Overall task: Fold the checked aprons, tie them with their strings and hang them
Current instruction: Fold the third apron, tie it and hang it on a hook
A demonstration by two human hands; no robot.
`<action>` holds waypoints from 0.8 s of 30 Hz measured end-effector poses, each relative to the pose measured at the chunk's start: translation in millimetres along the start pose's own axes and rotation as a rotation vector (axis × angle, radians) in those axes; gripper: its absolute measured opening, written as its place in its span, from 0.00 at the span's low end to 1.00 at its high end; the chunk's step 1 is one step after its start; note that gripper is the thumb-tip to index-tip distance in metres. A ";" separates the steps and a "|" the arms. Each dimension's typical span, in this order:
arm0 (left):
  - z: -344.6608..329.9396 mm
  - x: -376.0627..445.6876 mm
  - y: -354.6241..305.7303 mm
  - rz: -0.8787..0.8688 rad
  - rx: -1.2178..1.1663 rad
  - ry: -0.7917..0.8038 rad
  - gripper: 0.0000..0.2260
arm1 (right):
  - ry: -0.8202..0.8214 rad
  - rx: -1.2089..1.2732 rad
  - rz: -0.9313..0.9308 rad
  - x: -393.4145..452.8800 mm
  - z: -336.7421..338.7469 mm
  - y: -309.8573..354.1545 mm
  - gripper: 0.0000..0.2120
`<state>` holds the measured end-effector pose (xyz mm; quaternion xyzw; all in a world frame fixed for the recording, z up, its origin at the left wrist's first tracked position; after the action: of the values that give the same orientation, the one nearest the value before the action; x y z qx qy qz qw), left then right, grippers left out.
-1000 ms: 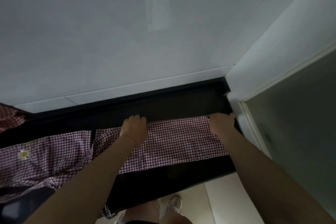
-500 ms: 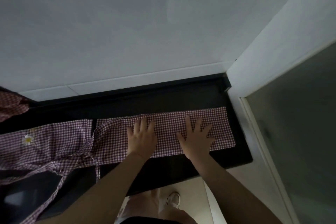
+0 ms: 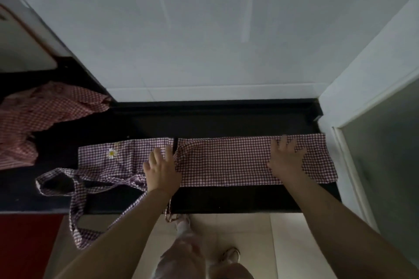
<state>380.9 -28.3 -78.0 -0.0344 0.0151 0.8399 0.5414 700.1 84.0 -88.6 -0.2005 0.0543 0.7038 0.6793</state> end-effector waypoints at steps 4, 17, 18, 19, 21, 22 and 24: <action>9.7 18.4 27.7 0.061 -0.110 0.118 0.17 | -0.208 0.276 0.261 -23.9 34.6 95.5 0.10; 13.0 121.6 145.8 0.057 -0.081 0.100 0.15 | 0.255 0.569 -0.018 -40.1 10.3 238.6 0.37; 11.1 125.7 153.0 0.069 -0.135 0.046 0.16 | 0.272 0.553 -0.054 -37.2 9.2 241.0 0.42; 9.0 128.3 157.0 0.069 -0.207 0.044 0.18 | 0.287 0.533 -0.081 -34.9 7.2 242.5 0.46; 4.3 127.5 159.2 0.027 -0.320 0.153 0.26 | 0.294 0.487 -0.133 -31.6 4.6 247.0 0.51; 2.0 122.4 157.6 -0.029 -0.288 0.219 0.34 | 0.287 0.457 -0.155 -31.0 3.6 249.7 0.54; -4.6 111.7 156.5 -0.160 -0.137 0.274 0.47 | 0.269 0.390 -0.178 -31.4 4.3 257.8 0.57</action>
<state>192.6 8.2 -92.8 -0.1868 0.0287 0.7807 0.5956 447.0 37.8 -124.0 -0.1617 0.2610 0.5843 0.7512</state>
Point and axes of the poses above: each hand's wrist, its own x-axis towards the middle knuckle, its own z-axis out of the back of the hand, y = z × x, the point moved 2 cm from there along x, towards the middle knuckle, and after that the axes turned 13 degrees about -y, right-handed, at the moved point
